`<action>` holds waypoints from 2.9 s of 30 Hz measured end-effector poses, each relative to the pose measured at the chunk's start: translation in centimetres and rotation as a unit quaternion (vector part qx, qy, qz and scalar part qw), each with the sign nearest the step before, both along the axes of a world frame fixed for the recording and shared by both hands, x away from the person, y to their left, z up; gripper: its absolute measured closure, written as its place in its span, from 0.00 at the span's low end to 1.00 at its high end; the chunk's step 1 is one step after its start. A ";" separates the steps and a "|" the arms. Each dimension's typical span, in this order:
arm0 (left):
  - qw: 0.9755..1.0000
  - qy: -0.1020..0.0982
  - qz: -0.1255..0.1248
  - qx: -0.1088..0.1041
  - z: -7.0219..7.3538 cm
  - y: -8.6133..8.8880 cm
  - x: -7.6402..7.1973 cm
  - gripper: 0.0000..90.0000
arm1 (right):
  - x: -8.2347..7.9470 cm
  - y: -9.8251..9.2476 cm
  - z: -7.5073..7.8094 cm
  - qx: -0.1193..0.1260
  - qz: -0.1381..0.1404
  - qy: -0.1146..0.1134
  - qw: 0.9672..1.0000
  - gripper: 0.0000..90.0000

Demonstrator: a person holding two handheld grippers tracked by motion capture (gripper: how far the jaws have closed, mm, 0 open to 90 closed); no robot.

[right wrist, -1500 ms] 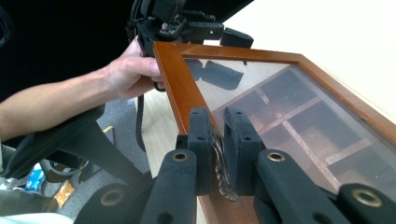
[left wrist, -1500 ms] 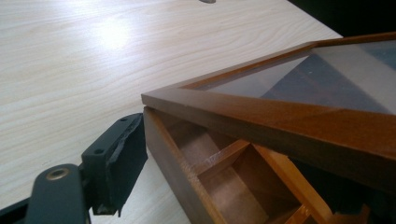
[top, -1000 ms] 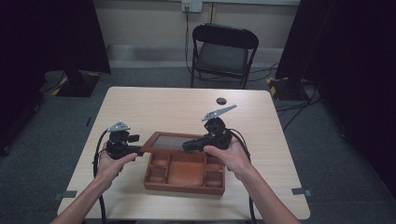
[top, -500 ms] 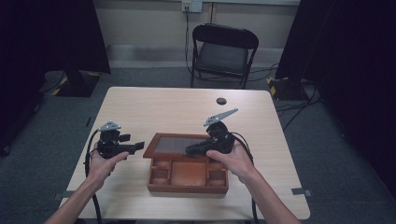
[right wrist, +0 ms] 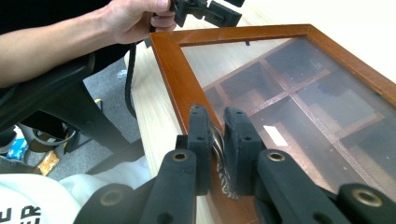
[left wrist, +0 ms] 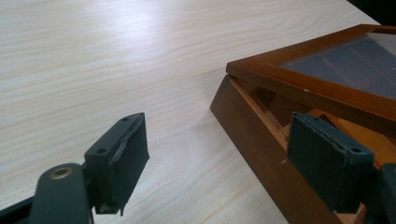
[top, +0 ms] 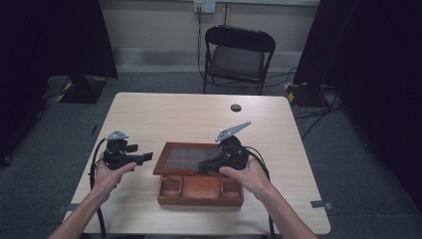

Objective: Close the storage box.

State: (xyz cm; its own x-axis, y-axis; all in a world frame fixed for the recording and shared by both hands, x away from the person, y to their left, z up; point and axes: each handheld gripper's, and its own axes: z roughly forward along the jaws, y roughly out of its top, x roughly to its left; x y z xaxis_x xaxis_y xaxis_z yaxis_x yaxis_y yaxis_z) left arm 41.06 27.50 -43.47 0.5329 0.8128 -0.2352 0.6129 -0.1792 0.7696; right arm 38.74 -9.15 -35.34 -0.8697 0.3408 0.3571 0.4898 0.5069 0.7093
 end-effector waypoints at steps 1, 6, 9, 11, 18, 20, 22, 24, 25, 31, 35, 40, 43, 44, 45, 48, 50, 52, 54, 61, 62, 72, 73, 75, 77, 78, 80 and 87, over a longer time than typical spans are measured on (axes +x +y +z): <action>1.000 0.001 -0.001 0.000 0.0 0.0 0.0 0.23 | -0.1 0.0 0.0 -0.002 0.000 -0.001 1.000 0.91; 1.000 0.002 -0.004 0.001 0.0 0.0 -0.1 0.23 | -0.3 0.2 -0.5 -0.012 0.010 -0.003 1.000 0.91; 1.000 0.004 -0.005 0.001 -0.1 0.0 -0.1 0.23 | -0.6 0.3 -0.7 -0.018 0.011 -0.007 1.000 0.91; 1.000 0.005 -0.005 0.001 -0.1 -0.1 0.0 0.23 | -0.7 0.4 -0.9 -0.020 0.012 -0.007 1.000 0.91; 1.000 0.008 -0.011 0.006 -0.2 -0.1 0.0 0.23 | -1.1 0.5 -1.5 -0.026 0.013 -0.007 1.000 0.91; 1.000 0.010 -0.012 0.004 -0.3 -0.2 0.0 0.23 | -1.2 0.6 -1.6 -0.031 0.015 -0.008 0.999 0.91; 1.000 0.010 -0.011 0.005 -0.3 -0.1 0.1 0.23 | -1.2 0.5 -1.8 -0.028 0.016 -0.008 0.999 0.91; 1.000 0.010 -0.014 0.006 -0.3 -0.1 0.0 0.23 | -1.2 0.5 -1.9 -0.029 0.016 -0.004 0.999 0.91; 1.000 0.011 -0.012 0.005 -0.3 -0.1 0.0 0.23 | -1.2 0.6 -2.0 -0.029 0.017 -0.005 0.999 0.91; 1.000 0.012 -0.008 0.004 -0.3 0.2 -0.1 0.23 | -1.5 0.7 -2.5 -0.039 0.019 -0.004 0.999 0.91; 1.000 0.012 -0.008 0.004 -0.3 0.2 -0.1 0.23 | -1.6 0.8 -2.7 -0.040 0.020 -0.006 0.999 0.91; 1.000 0.014 -0.007 0.005 -0.4 0.2 0.0 0.23 | -1.9 0.7 -3.1 -0.038 0.017 -0.011 0.999 0.91; 1.000 0.016 -0.007 0.005 -0.5 0.3 0.0 0.23 | -1.9 0.8 -3.4 -0.042 0.019 -0.007 0.999 0.91; 1.000 0.015 -0.006 0.005 -0.5 0.3 0.0 0.23 | -2.0 0.9 -3.6 -0.044 0.020 -0.004 0.999 0.91; 1.000 0.016 -0.006 0.005 -0.5 0.3 0.0 0.23 | -2.0 0.9 -3.7 -0.046 0.021 -0.006 0.999 0.91; 1.000 0.014 -0.006 0.008 -0.4 0.4 -0.1 0.23 | -2.1 1.0 -4.1 -0.053 0.021 -0.004 0.998 0.91; 1.000 0.015 -0.005 0.007 -0.4 0.4 -0.1 0.23 | -2.3 1.1 -4.1 -0.056 0.021 -0.012 0.998 0.91; 1.000 0.016 -0.005 0.007 -0.4 0.4 -0.1 0.23 | -2.3 1.2 -4.2 -0.058 0.023 -0.017 0.998 0.91; 1.000 0.016 -0.006 0.007 -0.4 0.4 -0.1 0.23 | -2.4 1.3 -4.4 -0.061 0.026 -0.014 0.998 0.91; 1.000 0.017 -0.008 0.014 -0.5 0.3 -0.1 0.23 | -2.5 1.6 -6.0 -0.082 0.031 -0.005 0.996 0.91; 1.000 0.018 -0.007 0.014 -0.6 0.3 -0.1 0.23 | -2.5 1.7 -6.0 -0.086 0.028 0.002 0.996 0.91; 1.000 0.022 -0.001 0.021 -0.8 0.6 0.0 0.23 | -2.5 1.5 -7.2 -0.077 0.019 0.005 0.997 0.81; 0.999 0.024 -0.003 0.024 -0.8 0.8 0.0 0.23 | -2.4 1.2 -7.1 -0.069 0.009 0.003 0.998 0.73; 0.999 0.026 0.000 0.025 -0.8 0.9 0.0 0.23 | -2.1 0.3 -6.8 -0.058 -0.024 -0.003 0.998 0.62; 0.999 0.026 0.002 0.032 -0.7 1.1 0.1 0.23 | -1.6 -1.2 -6.1 -0.045 -0.063 -0.017 0.997 0.52; 0.999 0.027 0.002 0.034 -0.7 1.3 0.0 0.23 | -1.4 -2.1 -5.9 -0.041 -0.085 -0.022 0.995 0.45; 0.999 0.028 0.003 0.039 -0.8 1.7 -0.1 0.22 | -0.9 -3.9 -5.6 -0.044 -0.125 -0.026 0.991 0.37; 0.997 0.049 0.018 0.058 -2.0 2.8 -0.4 0.21 | -0.1 -10.9 -6.5 -0.048 -0.259 -0.010 0.965 0.16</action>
